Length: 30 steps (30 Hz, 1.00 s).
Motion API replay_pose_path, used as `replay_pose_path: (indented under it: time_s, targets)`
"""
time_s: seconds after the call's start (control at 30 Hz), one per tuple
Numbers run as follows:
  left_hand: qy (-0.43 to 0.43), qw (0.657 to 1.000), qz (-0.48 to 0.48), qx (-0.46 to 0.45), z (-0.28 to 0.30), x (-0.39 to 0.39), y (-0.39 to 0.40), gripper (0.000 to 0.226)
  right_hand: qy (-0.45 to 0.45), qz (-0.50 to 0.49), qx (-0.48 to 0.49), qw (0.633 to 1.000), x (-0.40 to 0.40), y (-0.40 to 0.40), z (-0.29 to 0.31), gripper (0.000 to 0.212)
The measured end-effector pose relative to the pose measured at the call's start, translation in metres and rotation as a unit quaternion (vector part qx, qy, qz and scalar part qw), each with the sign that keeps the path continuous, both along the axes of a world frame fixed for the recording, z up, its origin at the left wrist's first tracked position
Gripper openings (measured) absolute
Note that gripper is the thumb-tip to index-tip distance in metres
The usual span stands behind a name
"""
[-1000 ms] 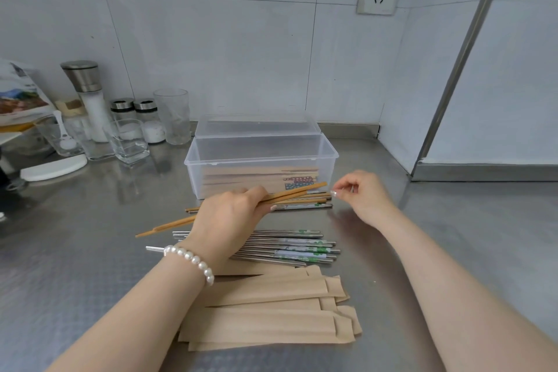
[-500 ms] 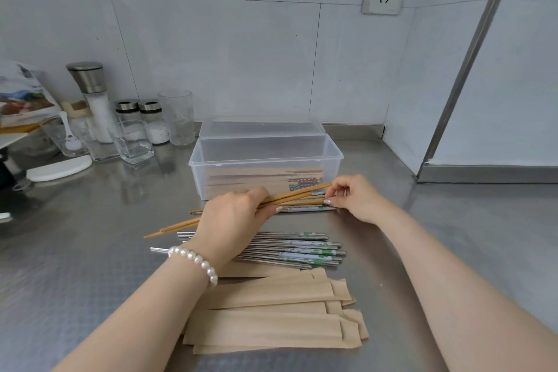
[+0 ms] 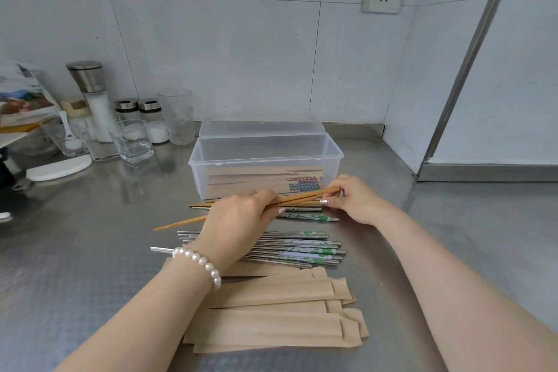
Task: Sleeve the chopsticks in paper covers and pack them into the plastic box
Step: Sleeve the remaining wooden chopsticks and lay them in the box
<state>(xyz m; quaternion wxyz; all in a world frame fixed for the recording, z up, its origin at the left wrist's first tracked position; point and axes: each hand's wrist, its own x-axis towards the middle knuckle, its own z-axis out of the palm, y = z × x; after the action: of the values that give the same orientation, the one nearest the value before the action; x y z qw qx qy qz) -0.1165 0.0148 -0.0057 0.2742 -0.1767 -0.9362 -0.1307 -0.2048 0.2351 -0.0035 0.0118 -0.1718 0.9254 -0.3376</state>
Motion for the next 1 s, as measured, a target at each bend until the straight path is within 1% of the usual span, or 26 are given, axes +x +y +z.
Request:
replay_pose_path:
  time_s: [0.03,0.1,0.17,0.27,0.33,0.43,0.5,0.57,0.63,0.67,0.73,0.77,0.83,0.9,1.0]
  targets:
    - [0.017,1.0,-0.007,-0.008,-0.002,-0.002,0.0,0.029,0.006,0.003,-0.004,1.0,0.0,-0.001,0.002,0.009]
    - [0.045,0.999,-0.007,-0.023,-0.003,-0.005,-0.001,0.035,0.015,0.009,-0.014,1.0,0.003,0.0,0.008,0.026]
    - [0.066,0.997,0.014,-0.039,0.0,-0.006,-0.001,0.037,0.011,0.026,-0.013,1.0,0.007,0.003,0.017,0.032]
    - [0.068,0.994,0.044,-0.068,0.004,-0.005,-0.004,0.046,-0.034,0.066,-0.036,0.997,0.014,0.007,0.024,0.025]
    - [0.051,0.995,0.051,-0.075,0.004,-0.004,-0.004,0.046,-0.059,0.076,-0.069,0.993,0.018,0.007,0.026,0.023]
    - [0.042,0.994,0.051,-0.086,0.001,-0.005,-0.002,0.025,-0.081,0.088,-0.108,0.987,0.023,0.007,0.029,0.023]
    - [0.035,0.995,0.044,-0.086,0.0,-0.005,-0.001,0.017,-0.091,0.083,-0.142,0.982,0.024,0.008,0.029,0.02]
    - [0.024,0.994,0.046,-0.092,0.0,-0.005,-0.002,0.017,-0.063,0.041,-0.174,0.982,0.021,0.01,0.025,0.014]
    - [0.013,0.994,0.052,-0.096,-0.001,-0.005,-0.004,0.017,0.005,-0.042,-0.188,0.981,0.012,0.012,0.014,0.009]
    - [0.008,0.994,0.053,-0.096,-0.002,-0.006,-0.004,0.016,0.039,-0.082,-0.167,0.982,0.008,0.013,0.008,0.008]
    - [-0.001,0.995,0.053,-0.09,-0.003,-0.006,-0.004,0.008,0.072,-0.118,-0.087,0.987,0.001,0.013,-0.003,0.008]
    - [-0.006,0.995,0.055,-0.085,-0.004,-0.006,-0.004,0.006,0.071,-0.12,-0.053,0.989,-0.002,0.012,-0.006,0.009]
    - [-0.028,0.995,0.056,-0.077,-0.005,-0.006,-0.004,0.012,0.063,-0.117,-0.008,0.991,-0.004,0.01,-0.008,0.012]
    - [-0.037,0.995,0.056,-0.07,-0.003,-0.005,-0.004,0.014,0.063,-0.119,0.017,0.991,-0.004,0.009,-0.007,0.011]
    - [-0.056,0.994,0.069,-0.062,0.001,-0.004,-0.005,0.016,0.063,-0.117,0.016,0.991,-0.004,0.011,-0.005,0.006]
